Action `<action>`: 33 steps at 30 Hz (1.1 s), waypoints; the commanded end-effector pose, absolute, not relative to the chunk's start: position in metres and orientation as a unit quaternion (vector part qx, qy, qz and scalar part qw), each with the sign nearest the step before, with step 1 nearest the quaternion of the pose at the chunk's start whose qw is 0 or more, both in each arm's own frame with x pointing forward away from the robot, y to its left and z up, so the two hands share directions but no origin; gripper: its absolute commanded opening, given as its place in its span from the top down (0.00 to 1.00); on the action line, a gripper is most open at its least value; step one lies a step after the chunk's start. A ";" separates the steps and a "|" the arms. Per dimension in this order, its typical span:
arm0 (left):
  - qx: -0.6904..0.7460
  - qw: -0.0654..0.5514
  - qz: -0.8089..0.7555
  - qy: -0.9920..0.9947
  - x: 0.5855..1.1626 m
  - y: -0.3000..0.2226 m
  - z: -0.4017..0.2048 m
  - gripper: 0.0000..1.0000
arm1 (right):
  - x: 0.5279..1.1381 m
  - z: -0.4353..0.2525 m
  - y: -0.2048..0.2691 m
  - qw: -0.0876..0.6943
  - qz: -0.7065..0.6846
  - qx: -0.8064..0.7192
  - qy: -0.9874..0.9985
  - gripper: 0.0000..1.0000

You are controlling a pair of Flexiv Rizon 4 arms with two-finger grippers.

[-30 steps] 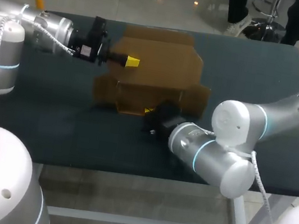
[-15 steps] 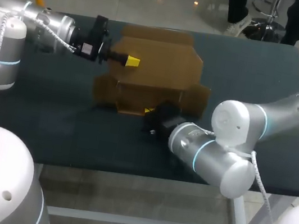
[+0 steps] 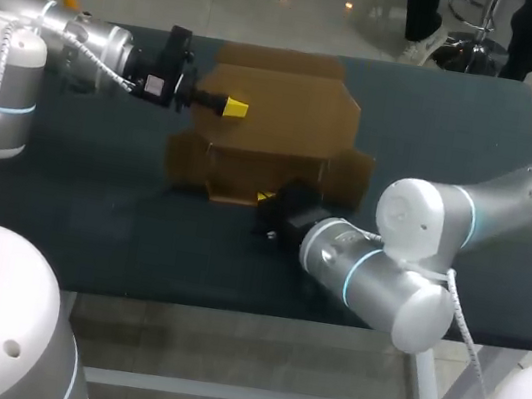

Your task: Assemble the packaging by folding the flat box into shape, placing the metal phone stand inside, and closing the box properly

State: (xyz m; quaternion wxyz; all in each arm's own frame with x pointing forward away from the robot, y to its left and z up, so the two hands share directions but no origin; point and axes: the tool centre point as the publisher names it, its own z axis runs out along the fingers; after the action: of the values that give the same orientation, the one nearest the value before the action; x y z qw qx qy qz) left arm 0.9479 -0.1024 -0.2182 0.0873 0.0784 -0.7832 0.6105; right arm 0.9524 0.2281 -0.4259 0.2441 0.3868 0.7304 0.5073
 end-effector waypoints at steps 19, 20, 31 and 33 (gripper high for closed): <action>0.078 0.086 0.606 -0.787 0.949 -0.100 -0.222 1.00 | 0.952 -0.429 0.230 0.247 0.507 0.387 0.729 1.00; 0.078 0.086 0.606 -0.787 0.949 -0.100 -0.222 1.00 | 0.952 -0.429 0.230 0.247 0.507 0.387 0.729 1.00; 0.078 0.086 0.606 -0.787 0.949 -0.100 -0.222 1.00 | 0.948 -0.425 0.228 0.248 0.511 0.387 0.726 1.00; 0.078 0.086 0.606 -0.787 0.949 -0.100 -0.222 1.00 | 0.948 -0.424 0.227 0.249 0.512 0.387 0.725 1.00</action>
State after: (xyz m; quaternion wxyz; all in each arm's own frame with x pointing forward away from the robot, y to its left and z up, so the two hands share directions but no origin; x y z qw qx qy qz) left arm 0.9492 -0.1012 -0.2189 0.0849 0.0789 -0.7862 0.6070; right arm 0.9503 0.2277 -0.4240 0.2453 0.3871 0.7271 0.5112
